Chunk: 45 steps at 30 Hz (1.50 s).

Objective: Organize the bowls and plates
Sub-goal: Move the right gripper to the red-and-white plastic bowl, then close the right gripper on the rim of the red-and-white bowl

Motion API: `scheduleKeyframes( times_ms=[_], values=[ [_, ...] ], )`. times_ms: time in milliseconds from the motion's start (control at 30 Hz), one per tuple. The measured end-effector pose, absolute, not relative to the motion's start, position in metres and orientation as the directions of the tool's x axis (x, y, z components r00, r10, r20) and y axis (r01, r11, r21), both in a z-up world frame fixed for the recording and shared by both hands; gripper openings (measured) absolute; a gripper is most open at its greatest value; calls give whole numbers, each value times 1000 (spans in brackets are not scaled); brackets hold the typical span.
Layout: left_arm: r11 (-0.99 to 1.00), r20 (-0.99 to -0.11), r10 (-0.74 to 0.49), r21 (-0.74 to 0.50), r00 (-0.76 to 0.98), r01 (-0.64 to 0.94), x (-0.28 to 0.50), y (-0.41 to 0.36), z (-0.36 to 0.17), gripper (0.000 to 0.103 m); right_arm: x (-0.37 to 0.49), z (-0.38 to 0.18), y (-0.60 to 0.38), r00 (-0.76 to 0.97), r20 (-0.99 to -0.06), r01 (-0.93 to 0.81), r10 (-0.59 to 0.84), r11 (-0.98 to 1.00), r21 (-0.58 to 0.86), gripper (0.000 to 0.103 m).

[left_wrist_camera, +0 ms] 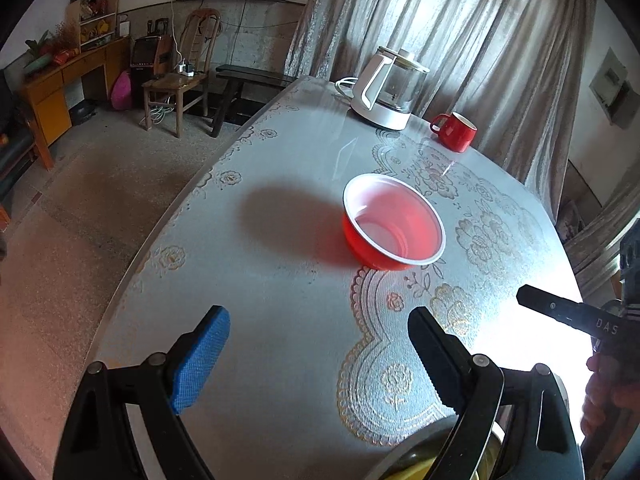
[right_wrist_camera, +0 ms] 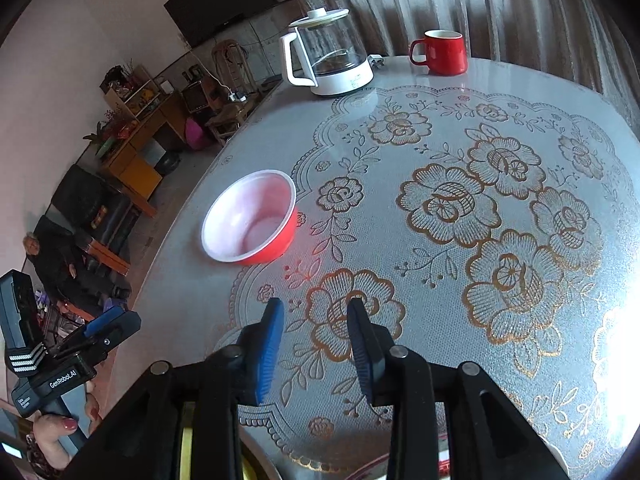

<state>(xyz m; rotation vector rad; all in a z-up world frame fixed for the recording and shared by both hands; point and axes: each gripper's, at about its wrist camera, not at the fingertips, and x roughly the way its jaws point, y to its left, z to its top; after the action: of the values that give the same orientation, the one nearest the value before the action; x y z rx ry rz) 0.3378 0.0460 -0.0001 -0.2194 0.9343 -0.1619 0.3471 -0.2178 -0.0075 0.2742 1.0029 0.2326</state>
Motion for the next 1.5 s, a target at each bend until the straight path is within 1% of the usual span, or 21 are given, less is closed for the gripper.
scheduleKeyframes(
  times_ms=[167,300,400,500,633,733,1133,1267,1333,1500],
  values=[
    [969,-787,-216,-246,578,26,367,35,-6,91,372,-16,-213,507,-788,-63,349,927,369,33],
    [962,-788,-237,-272,569,24,387,29,-12,91,393,-18,-202,516,-774,-86,366,922,378,37],
    [959,-790,-244,-281,563,21,402,26,-17,91,411,-26,-193,499,-793,-82,349,930,358,37],
    [966,-793,-224,-258,566,22,413,22,-20,91,427,-36,-189,479,-806,-63,347,930,363,37],
    [968,-796,-220,-248,564,28,423,21,-24,91,441,-46,-191,467,-801,-34,375,912,408,37],
    [970,-793,-214,-240,570,31,427,19,-24,91,449,-50,-189,466,-809,-22,360,918,396,37],
    [969,-789,-228,-242,570,52,442,12,-28,90,465,-62,-180,444,-810,-31,384,910,414,37],
    [963,-788,-252,-261,562,66,445,10,-31,89,467,-65,-178,437,-814,-31,381,911,410,37],
    [959,-790,-267,-274,552,72,447,9,-34,84,467,-65,-179,440,-811,-31,386,909,416,37],
    [952,-787,-289,-294,545,80,451,7,-37,80,468,-66,-177,441,-806,-44,396,906,421,32]
  ],
)
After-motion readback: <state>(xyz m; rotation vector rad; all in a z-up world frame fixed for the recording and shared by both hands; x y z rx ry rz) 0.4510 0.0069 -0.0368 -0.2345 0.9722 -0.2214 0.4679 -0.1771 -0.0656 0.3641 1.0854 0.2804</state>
